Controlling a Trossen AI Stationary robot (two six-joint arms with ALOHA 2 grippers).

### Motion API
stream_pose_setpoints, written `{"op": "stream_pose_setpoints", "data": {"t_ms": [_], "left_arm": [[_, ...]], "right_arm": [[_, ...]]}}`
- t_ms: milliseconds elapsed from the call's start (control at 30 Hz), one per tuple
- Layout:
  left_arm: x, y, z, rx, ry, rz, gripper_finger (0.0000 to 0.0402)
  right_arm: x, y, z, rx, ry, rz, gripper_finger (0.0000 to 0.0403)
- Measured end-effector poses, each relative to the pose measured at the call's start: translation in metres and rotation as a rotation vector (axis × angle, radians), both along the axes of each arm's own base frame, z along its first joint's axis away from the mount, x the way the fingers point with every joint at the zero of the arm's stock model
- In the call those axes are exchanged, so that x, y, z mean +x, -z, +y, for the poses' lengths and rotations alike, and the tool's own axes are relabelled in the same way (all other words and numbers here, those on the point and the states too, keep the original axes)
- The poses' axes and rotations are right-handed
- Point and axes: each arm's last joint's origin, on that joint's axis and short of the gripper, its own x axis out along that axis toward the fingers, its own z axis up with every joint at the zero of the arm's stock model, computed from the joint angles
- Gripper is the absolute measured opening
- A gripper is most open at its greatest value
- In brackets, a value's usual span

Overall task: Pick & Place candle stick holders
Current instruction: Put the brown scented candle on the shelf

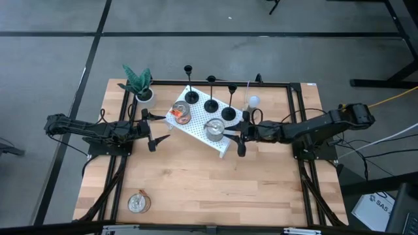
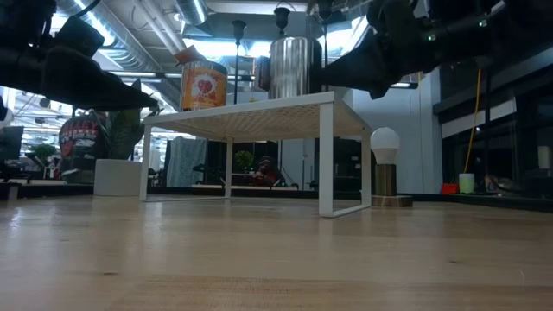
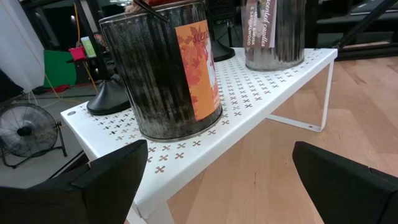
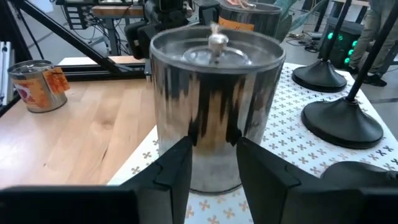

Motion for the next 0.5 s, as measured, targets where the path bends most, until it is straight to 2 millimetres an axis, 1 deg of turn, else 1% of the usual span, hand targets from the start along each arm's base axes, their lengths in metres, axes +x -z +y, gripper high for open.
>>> {"op": "stream_pose_setpoints", "data": {"t_ms": [233,500], "left_arm": [[0.000,0.000,0.000,0.000,0.000,0.000,0.0400],[0.000,0.000,0.000,0.000,0.000,0.000,0.0400]], "right_arm": [[0.011,0.008,0.001,-0.003,0.000,-0.028,0.0129],[0.034,0.006,-0.002,-0.006,0.017,-0.017,0.0129]]}}
